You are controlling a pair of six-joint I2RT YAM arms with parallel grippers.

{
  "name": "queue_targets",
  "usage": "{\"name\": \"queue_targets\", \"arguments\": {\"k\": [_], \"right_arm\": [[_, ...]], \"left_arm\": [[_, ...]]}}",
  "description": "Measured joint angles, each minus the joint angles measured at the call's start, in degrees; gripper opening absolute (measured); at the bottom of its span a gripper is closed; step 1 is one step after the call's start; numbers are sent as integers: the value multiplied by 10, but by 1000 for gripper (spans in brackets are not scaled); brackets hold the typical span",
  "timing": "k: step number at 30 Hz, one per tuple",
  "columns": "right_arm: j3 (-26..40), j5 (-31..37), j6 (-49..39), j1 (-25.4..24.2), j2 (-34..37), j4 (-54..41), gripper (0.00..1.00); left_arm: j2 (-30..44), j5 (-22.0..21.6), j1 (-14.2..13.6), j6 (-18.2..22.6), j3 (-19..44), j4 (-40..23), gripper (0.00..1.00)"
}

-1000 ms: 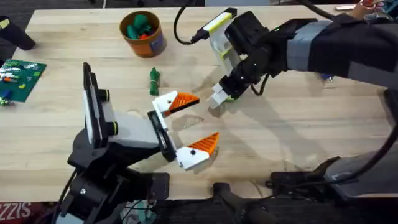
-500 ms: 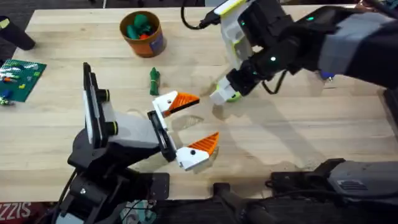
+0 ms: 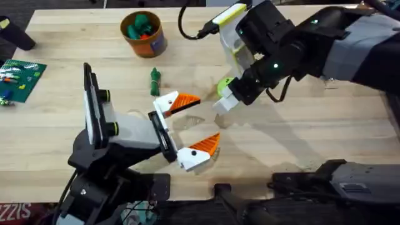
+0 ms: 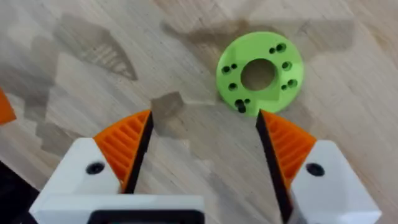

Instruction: Pick up the gripper from the table and insert it into the empty holder that is missing its gripper. Then pick up a screw, insert it into the mounting hole, and use the screwdriver to tighten it. Finally, clean up the table by picking up the vegetable and placing it into the bucket.

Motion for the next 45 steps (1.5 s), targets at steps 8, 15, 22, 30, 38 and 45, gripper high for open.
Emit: {"name": "queue_targets", "arguments": {"k": [8,15,22,30,38,45], "right_arm": [[0,7,2,0,10,0,994],[0,30,2,0,70,-1,994],[0,30,2,0,81,9,994],[0,32,3,0,93,25,994],[0,40,3,0,96,26,917],[0,57,4,0,99,29,680]], "left_arm": [[0,0,0,0,0,0,984],[0,0,0,0,0,0,984],[0,0,0,0,0,0,984],[0,0,0,0,0,0,984],[0,0,0,0,0,0,984],[0,0,0,0,0,0,984]]}}
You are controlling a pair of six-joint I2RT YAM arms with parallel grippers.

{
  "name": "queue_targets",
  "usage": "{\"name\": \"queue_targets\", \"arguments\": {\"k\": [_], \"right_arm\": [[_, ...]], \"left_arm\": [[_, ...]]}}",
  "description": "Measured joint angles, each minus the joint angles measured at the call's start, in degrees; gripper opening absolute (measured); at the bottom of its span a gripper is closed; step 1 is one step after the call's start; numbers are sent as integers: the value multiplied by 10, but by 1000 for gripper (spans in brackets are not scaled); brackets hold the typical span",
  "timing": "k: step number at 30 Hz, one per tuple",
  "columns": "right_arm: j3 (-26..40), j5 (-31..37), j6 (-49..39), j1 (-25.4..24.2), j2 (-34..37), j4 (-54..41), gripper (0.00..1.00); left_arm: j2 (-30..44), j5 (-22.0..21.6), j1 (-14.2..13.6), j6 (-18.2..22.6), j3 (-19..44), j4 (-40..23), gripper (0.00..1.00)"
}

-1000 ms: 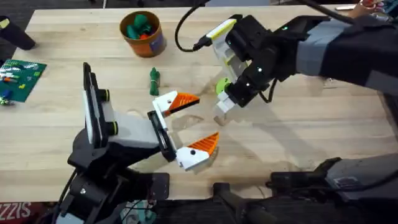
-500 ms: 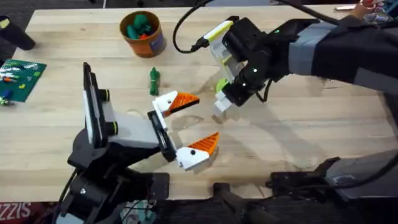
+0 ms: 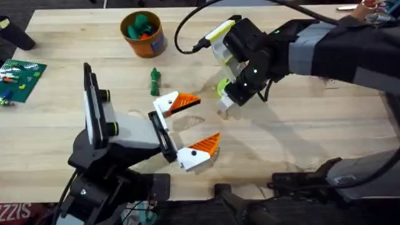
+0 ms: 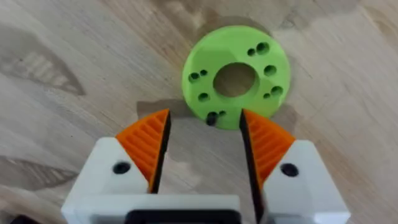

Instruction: Pick up the gripper from the table and insert it into the empty holder that is missing its gripper. Then pick up a screw, insert it into the mounting hole, and use the screwdriver to tighten it. Finally, clean up the table by picking up the vegetable and placing it into the bucket.

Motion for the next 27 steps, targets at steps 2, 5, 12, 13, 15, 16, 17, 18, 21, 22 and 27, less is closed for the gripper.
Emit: {"name": "queue_targets", "arguments": {"k": [2,5,12,13,15,16,17,18,21,22,27], "right_arm": [[0,2,1,0,0,0,587],[0,3,2,0,0,0,497],[0,4,3,0,0,1,424],[0,4,3,-1,0,1,418],[0,4,2,-1,0,1,378],[0,4,3,-1,0,1,346],[0,4,3,-1,0,1,335],[0,4,2,-1,0,1,325],[0,4,2,-1,0,1,265],[0,4,3,-1,0,1,236],[1,1,2,-1,0,0,14]], "left_arm": [[0,0,0,0,0,0,984],[0,0,0,0,0,0,984],[0,0,0,0,0,0,984],[0,0,0,0,0,0,984],[0,0,0,0,0,0,984],[0,0,0,0,0,0,984],[0,0,0,0,0,0,984],[0,0,0,0,0,0,984],[0,0,0,0,0,0,984],[0,0,0,0,0,0,984],[0,0,0,0,0,0,984]]}}
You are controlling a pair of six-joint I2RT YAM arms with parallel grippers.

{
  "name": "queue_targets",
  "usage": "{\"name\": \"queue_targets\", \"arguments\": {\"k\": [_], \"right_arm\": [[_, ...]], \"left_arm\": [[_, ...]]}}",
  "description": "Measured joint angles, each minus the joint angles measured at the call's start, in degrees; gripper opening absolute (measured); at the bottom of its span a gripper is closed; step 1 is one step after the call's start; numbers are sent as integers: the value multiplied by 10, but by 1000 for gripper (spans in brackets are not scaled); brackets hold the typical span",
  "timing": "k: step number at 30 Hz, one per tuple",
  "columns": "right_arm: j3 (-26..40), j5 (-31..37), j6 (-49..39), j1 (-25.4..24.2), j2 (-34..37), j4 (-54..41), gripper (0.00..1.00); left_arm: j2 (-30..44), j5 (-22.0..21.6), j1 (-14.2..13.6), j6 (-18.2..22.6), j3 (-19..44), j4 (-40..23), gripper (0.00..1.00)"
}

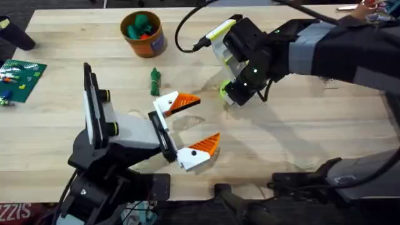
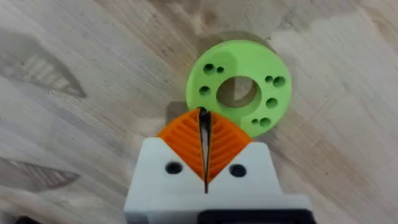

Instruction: Pick up the gripper from the table and insert it into the empty holder that is missing its gripper. Then pick up a screw, insert it into the mounting hole, and use the screwdriver to tighten it. Finally, clean up the table by picking up the vegetable and placing it into the bucket.

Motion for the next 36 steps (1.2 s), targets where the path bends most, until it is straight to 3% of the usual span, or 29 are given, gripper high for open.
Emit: {"name": "queue_targets", "arguments": {"k": [18,36], "right_arm": [[7,-4,0,0,1,-11,7],[115,-13,0,0,3,-109,7]], "left_arm": [[0,0,0,0,0,0,984],[0,0,0,0,0,0,984]]}}
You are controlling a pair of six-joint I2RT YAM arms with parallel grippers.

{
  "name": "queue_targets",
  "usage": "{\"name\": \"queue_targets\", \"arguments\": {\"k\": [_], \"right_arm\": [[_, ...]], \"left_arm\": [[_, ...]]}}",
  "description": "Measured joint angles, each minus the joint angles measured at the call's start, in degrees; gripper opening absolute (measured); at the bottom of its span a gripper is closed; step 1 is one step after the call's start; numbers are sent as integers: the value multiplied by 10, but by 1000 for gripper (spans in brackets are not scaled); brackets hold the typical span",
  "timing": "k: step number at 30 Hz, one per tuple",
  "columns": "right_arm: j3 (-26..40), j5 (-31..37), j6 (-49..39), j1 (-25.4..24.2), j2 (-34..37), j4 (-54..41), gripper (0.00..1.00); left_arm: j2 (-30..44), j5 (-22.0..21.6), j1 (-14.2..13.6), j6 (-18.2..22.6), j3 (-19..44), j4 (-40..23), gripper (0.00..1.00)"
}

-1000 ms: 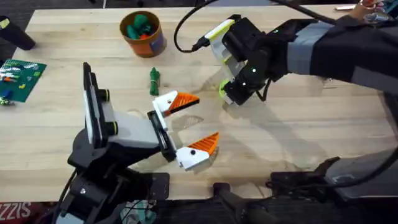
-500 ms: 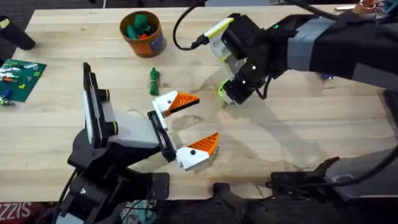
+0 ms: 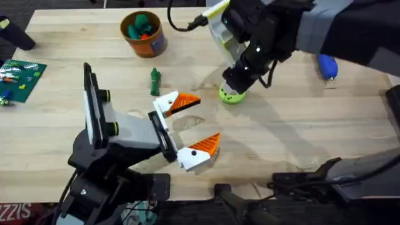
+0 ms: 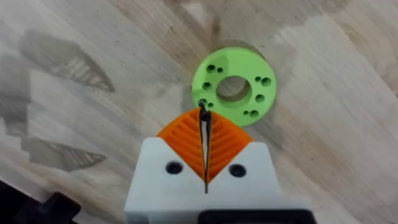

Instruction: Pick up the gripper from the table and insert it into the empty holder that is missing its gripper. Then pick up a screw, insert it into the mounting hole, and use the screwdriver to tighten it. Finally, clean up the table by picking up the vegetable and placing it into the bucket.

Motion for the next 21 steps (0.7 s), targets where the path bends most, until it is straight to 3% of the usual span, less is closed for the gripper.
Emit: {"name": "queue_targets", "arguments": {"k": [21], "right_arm": [[188,0,-22,0,0,-157,7]], "left_arm": [[0,0,0,0,0,0,984]]}}
